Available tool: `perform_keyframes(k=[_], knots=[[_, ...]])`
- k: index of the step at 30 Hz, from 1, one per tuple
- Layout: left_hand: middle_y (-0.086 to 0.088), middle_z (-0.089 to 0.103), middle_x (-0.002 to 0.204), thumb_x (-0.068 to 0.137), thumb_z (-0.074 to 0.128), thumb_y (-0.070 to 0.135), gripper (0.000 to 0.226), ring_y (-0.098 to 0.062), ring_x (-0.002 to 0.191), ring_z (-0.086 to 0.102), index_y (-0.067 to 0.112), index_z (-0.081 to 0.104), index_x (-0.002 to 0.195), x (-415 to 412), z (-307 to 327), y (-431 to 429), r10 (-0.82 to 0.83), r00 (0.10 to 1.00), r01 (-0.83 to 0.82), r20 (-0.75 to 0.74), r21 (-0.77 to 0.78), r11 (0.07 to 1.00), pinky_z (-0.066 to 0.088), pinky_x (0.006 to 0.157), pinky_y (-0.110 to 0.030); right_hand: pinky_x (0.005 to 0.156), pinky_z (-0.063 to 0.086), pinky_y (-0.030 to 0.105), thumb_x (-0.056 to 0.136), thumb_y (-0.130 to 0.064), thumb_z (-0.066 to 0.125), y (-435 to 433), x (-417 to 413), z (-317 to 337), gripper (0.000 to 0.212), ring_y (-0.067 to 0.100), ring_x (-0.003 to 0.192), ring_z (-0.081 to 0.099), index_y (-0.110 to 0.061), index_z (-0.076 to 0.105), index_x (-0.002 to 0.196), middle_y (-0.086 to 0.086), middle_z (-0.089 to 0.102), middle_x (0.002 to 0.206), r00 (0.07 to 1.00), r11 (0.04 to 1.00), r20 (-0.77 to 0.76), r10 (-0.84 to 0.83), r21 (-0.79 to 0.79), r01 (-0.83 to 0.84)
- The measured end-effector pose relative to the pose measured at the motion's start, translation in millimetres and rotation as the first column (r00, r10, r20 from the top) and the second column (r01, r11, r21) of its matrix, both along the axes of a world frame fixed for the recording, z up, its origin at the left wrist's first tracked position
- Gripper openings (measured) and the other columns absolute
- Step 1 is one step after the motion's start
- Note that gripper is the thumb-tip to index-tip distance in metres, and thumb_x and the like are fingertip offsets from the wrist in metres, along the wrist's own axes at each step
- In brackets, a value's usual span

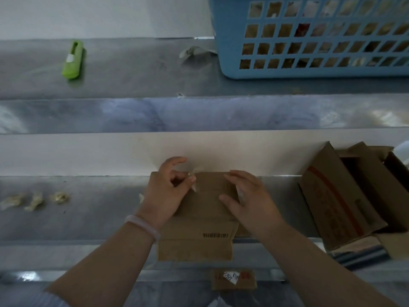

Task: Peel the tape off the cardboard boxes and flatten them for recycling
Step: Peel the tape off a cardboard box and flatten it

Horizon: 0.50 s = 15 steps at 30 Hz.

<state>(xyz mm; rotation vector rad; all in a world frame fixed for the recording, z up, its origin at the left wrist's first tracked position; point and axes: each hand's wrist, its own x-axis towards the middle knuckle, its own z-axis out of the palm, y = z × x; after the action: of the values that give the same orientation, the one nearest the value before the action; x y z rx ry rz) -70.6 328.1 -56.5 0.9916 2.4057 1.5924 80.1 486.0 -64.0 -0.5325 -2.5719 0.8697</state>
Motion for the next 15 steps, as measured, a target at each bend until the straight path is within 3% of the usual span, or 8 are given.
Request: perform_keyframes(k=[2,4,7,10,15], knots=[[0.018,0.071,0.078,0.082,0.072,0.03,0.039,0.004,0.077,0.065,0.052,0.051,0.105,-1.0,-1.0,-0.1,-0.032,0.999,0.032,-0.011,-0.046,0.998,0.045,0.069,-0.006,0.089,0.034,-0.001,0.087,-0.036,0.067,5.2,11.8,2.6,0.031,-0.011,0.103,0.05,-0.041,0.06,0.117,-0.021,0.053,0.118,0.997,0.982,-0.002,-0.077,-0.171,0.075],[0.022,0.069,0.079,0.081,0.071,0.034,0.027,0.005,0.079,0.063,0.051,0.057,0.096,-0.2,-1.3,0.9,-0.056,0.995,0.045,-0.083,-0.123,0.991,0.049,0.07,-0.012,0.072,0.043,0.001,0.086,-0.029,0.07,8.3,23.1,3.7,0.024,-0.011,0.089,0.059,-0.048,0.061,0.098,-0.021,0.064,0.1,0.994,0.934,0.052,-0.096,-0.341,0.108],[0.022,0.066,0.082,0.081,0.068,0.041,0.011,0.005,0.082,0.061,0.047,0.067,0.09,3.6,0.6,1.4,-0.1,0.978,0.068,-0.181,-0.177,0.982,0.05,0.072,-0.017,0.063,0.044,0.003,0.082,-0.024,0.076,10.3,29.9,3.1,0.015,-0.008,0.078,0.063,-0.037,0.069,0.086,-0.017,0.07,0.082,0.987,0.888,0.093,-0.132,-0.431,0.159],[0.02,0.064,0.083,0.084,0.064,0.043,0.012,0.002,0.082,0.059,0.04,0.071,0.094,4.3,1.6,1.4,-0.114,0.964,0.064,-0.24,-0.208,0.976,0.05,0.073,-0.021,0.062,0.048,0.008,0.081,-0.02,0.077,12.0,33.4,8.5,0.008,0.001,0.072,0.065,-0.026,0.072,0.081,-0.009,0.072,0.075,0.987,0.875,0.075,-0.142,-0.456,0.161],[0.013,0.064,0.076,0.091,0.051,0.048,0.029,-0.003,0.078,0.06,0.031,0.074,0.085,2.6,1.2,3.6,-0.098,0.974,0.062,-0.205,-0.177,0.982,0.051,0.072,-0.033,0.07,0.055,0.021,0.083,-0.01,0.073,16.1,46.6,17.3,0.007,0.011,0.071,0.069,-0.017,0.072,0.082,0.001,0.073,0.072,0.996,0.783,-0.042,-0.08,-0.62,0.036]])
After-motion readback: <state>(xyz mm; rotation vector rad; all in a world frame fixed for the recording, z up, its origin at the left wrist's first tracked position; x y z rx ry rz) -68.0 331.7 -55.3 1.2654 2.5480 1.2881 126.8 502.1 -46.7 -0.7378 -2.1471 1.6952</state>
